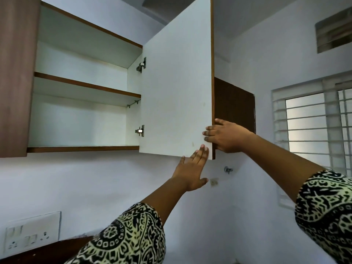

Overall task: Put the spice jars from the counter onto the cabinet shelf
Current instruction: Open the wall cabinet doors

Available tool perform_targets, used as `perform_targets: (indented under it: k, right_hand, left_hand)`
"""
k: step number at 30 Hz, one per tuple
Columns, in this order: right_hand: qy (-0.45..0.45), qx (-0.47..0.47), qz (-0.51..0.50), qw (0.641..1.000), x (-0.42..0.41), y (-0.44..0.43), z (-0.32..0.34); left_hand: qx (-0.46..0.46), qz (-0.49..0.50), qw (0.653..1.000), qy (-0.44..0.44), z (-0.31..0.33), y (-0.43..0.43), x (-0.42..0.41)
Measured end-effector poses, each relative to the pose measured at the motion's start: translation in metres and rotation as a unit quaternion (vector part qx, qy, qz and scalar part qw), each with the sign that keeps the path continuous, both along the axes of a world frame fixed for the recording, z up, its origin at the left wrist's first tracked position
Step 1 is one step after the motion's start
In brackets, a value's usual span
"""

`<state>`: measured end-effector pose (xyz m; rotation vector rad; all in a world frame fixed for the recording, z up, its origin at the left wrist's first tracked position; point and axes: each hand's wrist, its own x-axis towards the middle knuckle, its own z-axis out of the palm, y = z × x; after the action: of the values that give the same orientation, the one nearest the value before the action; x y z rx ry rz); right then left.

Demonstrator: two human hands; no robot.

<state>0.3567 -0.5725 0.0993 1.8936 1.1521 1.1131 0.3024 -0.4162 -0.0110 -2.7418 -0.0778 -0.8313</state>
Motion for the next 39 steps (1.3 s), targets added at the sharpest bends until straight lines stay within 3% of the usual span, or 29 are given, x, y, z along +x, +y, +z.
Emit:
perform_targets:
  k: [6,9,13,19,26,32,35,39]
  right_hand:
    - [-0.032,0.077,0.052,0.995,-0.018,0.036,0.005]
    - [0.058,0.184,0.127,0.973,-0.039,0.081,0.008]
    - [0.28,0.316,0.217,0.88,-0.065,0.148,0.0]
    - [0.462,0.307,0.331,0.763,-0.128,0.288,-0.016]
    - [0.727,0.284,0.346,0.52,-0.207,0.433,-0.038]
    - [0.84,0.287,0.318,0.333,-0.247,0.505,-0.031]
    - [0.859,0.292,0.312,0.282,-0.252,0.524,-0.029]
    - [0.873,0.28,0.311,0.25,-0.253,0.535,-0.026]
  left_hand:
    - [0.072,-0.042,0.995,0.05,0.028,0.039,-0.027]
    - [0.071,-0.004,0.994,0.077,0.069,0.081,-0.071]
    - [0.099,0.096,0.985,0.104,0.117,0.149,-0.143]
    - [0.141,0.272,0.946,0.103,0.159,0.261,-0.247]
    - [0.234,0.392,0.879,0.136,0.165,0.36,-0.3]
    - [0.278,0.418,0.848,0.169,0.163,0.396,-0.312]
    - [0.305,0.417,0.835,0.192,0.158,0.407,-0.312]
    - [0.357,0.408,0.814,0.21,0.159,0.413,-0.311]
